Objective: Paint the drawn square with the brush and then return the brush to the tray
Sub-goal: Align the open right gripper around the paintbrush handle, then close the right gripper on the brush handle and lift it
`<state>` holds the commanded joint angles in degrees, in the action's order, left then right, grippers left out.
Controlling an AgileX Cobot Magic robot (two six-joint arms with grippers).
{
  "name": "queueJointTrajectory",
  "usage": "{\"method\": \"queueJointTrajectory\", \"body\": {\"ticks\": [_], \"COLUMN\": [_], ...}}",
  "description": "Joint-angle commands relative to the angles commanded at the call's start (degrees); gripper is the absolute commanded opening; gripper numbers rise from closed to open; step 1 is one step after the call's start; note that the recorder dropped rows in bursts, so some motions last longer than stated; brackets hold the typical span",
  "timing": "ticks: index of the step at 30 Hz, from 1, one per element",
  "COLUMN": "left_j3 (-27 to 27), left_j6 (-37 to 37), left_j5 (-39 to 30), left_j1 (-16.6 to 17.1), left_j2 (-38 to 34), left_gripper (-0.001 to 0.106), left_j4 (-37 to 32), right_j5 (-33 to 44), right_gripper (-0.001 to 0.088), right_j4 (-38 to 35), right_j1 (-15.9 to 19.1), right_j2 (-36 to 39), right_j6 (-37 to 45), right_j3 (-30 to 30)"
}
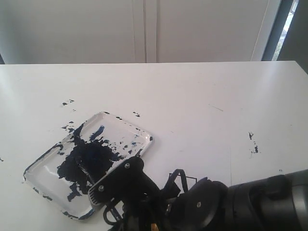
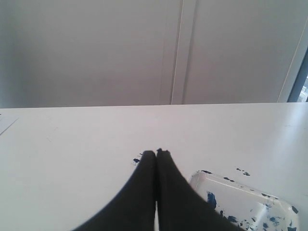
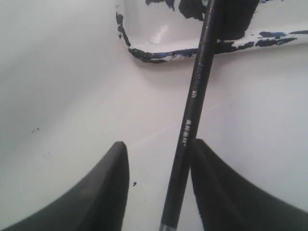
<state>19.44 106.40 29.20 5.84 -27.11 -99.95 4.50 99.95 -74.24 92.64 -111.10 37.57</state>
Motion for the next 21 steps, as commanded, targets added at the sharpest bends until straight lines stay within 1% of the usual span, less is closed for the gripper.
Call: {"method": "queueJointTrajectory", "body": {"ticks": [5,9,17,21], "left_j3": [0.00,0.00,0.00,0.00], "left_j6": [0.00,0.00,0.00,0.00], "left_j5": [0.00,0.00,0.11,0.33], "left_j1": [0.00,0.00,0.00,0.00], "left_j2": [0.00,0.00,0.00,0.00], "left_gripper": [0.000,0.000,0.000,0.000], "left_j4": [0.00,0.00,0.00,0.00], "right_j5": [3.66,4.83,4.19,2.99], "right_gripper": [0.0396,0.0392,0.0392,0.0392], "right_j4": [0.00,0.00,0.00,0.00], "right_j1": [-1.72,-1.72,-1.72,-1.72], "right_j2": [0.00,0.00,0.08,1.57], "right_j6": [0.28,0.45,0.45,0.45], "right_j3": [-0.47,-1.60,-2.43,-2.43]}}
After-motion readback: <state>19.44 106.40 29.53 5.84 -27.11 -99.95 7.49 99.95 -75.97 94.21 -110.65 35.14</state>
